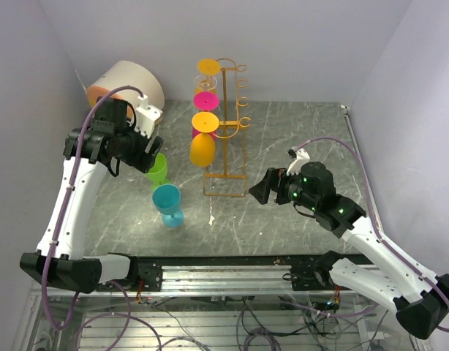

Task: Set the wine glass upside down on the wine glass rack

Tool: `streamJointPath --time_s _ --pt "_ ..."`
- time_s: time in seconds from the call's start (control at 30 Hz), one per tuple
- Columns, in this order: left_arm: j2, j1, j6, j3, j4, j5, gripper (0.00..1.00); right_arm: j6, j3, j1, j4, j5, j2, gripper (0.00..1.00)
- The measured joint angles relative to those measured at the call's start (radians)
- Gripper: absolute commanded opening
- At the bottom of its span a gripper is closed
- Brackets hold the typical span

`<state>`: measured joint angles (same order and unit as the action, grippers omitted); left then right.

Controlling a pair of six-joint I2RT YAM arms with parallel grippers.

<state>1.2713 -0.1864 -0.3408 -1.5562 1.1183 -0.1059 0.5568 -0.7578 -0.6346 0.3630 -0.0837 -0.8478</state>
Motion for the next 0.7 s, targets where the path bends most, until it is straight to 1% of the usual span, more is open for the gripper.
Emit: streamJointPath --time_s 0.03,0.13,0.2,0.27,0.3,0.33,0.4,0.43,0.47,0.63,0.7 --pt "-0.002 0.000 -0.003 0.000 0.034 -0.034 0.72 0.001 0.000 0.000 0.001 0.000 0.000 1.00" --pt "-0.010 0.000 -0.040 -0.011 0.108 -0.109 0.77 0.001 0.000 0.000 0.006 0.005 0.000 1.00" --pt "-0.011 -0.004 -0.095 -0.021 0.183 -0.174 0.76 0.002 0.000 0.000 0.010 0.005 0.000 1.00" --pt "-0.011 -0.013 -0.138 -0.020 0.242 -0.215 0.70 0.003 -0.003 0.000 0.014 0.005 -0.003 1.00" --pt "-0.011 -0.020 -0.151 -0.014 0.259 -0.225 0.64 0.002 -0.004 0.000 0.016 0.005 -0.004 1.00" --pt "-0.015 -0.027 -0.158 0.000 0.263 -0.231 0.56 0.002 -0.006 0.000 0.016 0.005 -0.006 1.00" --pt "-0.021 -0.037 -0.153 0.039 0.263 -0.231 0.54 0.000 -0.014 0.000 0.017 0.006 -0.015 1.00" --pt "-0.020 -0.039 -0.148 0.054 0.262 -0.231 0.49 0.000 -0.019 -0.001 0.019 0.005 -0.021 1.00" --pt "-0.016 -0.039 -0.144 0.070 0.258 -0.232 0.46 -0.002 -0.029 -0.001 0.024 0.004 -0.030 1.00" --pt "0.020 -0.052 -0.098 0.142 0.202 -0.234 0.43 -0.008 -0.042 -0.001 0.023 0.004 -0.040 1.00" --pt "0.032 -0.056 -0.083 0.171 0.172 -0.225 0.40 -0.007 -0.042 -0.001 0.019 0.004 -0.039 1.00"
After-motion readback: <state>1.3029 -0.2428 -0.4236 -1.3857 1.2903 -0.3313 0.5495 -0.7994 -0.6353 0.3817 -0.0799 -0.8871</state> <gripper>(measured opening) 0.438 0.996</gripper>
